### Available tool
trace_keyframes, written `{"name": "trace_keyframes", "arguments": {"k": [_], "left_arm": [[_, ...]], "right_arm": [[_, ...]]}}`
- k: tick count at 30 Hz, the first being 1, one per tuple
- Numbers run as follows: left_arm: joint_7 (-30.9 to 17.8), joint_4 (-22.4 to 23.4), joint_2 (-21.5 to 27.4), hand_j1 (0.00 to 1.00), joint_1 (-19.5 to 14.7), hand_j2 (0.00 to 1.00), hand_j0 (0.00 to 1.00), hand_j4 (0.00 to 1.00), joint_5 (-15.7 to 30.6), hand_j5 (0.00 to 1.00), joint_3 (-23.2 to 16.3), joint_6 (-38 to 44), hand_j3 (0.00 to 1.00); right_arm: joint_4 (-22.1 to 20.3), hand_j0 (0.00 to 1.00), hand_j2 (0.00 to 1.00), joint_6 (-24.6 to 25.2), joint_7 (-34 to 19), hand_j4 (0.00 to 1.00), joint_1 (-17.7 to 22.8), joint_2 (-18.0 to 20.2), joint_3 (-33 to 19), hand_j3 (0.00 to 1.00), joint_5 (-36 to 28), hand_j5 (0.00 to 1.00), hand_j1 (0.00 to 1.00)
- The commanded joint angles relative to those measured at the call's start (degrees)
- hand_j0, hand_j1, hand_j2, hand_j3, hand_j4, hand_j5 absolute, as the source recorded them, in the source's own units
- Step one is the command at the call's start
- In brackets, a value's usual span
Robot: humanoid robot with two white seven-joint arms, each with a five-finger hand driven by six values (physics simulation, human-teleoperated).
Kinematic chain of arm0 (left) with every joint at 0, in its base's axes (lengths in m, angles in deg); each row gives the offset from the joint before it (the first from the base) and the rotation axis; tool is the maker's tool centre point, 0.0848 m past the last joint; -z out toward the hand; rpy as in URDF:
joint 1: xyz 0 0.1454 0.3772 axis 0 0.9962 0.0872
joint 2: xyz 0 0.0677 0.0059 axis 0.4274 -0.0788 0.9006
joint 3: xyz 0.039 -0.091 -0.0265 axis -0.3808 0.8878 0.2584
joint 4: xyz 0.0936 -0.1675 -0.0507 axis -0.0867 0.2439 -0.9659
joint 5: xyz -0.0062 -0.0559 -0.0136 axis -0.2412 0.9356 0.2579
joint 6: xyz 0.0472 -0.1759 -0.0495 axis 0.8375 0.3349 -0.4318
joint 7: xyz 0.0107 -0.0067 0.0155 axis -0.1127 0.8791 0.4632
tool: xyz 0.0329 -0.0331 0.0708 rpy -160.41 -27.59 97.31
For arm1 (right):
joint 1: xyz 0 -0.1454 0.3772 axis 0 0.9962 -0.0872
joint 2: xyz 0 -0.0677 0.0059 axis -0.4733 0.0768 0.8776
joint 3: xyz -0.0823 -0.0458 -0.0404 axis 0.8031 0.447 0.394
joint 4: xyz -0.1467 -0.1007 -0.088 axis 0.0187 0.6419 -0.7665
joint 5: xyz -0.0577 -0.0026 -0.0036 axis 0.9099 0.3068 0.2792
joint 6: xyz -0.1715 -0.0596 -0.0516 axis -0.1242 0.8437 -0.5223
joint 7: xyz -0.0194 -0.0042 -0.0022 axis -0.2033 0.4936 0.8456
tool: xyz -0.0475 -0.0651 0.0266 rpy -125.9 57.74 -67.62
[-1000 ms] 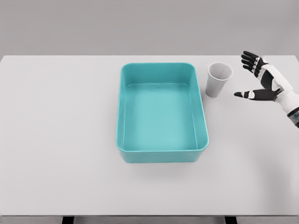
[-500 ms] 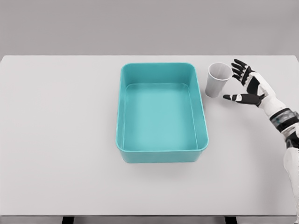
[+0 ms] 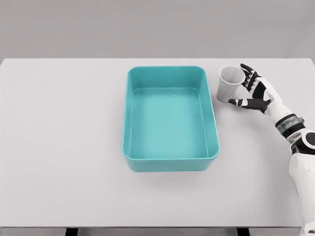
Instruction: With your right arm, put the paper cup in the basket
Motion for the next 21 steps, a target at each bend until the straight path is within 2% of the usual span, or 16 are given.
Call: {"name": "trace_keyframes", "arguments": {"k": [1, 6, 9, 12, 21], "left_arm": [[0.0, 0.0, 0.0, 1.00, 0.0, 1.00, 1.00, 1.00, 0.0, 1.00, 0.0, 0.0, 1.00], [0.0, 0.0, 0.0, 1.00, 0.0, 1.00, 1.00, 1.00, 0.0, 1.00, 0.0, 0.0, 1.00], [0.0, 0.0, 0.0, 1.00, 0.0, 1.00, 1.00, 1.00, 0.0, 1.00, 0.0, 0.0, 1.00], [0.0, 0.0, 0.0, 1.00, 0.0, 1.00, 1.00, 1.00, 0.0, 1.00, 0.0, 0.1, 1.00], [0.0, 0.0, 0.0, 1.00, 0.0, 1.00, 1.00, 1.00, 0.0, 1.00, 0.0, 0.0, 1.00]], "right_arm": [[0.7, 1.00, 1.00, 0.0, 0.0, 1.00, 0.0, 0.0, 0.0, 1.00, -1.4, 1.00, 1.00], [1.3, 1.00, 1.00, 0.1, 0.0, 1.00, -0.6, 0.0, 0.0, 1.00, -2.1, 1.00, 1.00], [3.4, 1.00, 1.00, 0.2, 0.0, 1.00, -1.7, -0.7, -0.1, 1.00, -2.2, 1.00, 1.00], [4.7, 1.00, 1.00, 0.2, 0.0, 1.00, -2.0, -0.7, 0.4, 1.00, -4.9, 1.00, 1.00], [4.7, 1.00, 1.00, 1.7, 0.0, 1.00, -2.0, -1.2, 0.3, 1.00, -5.0, 1.00, 1.00]]}}
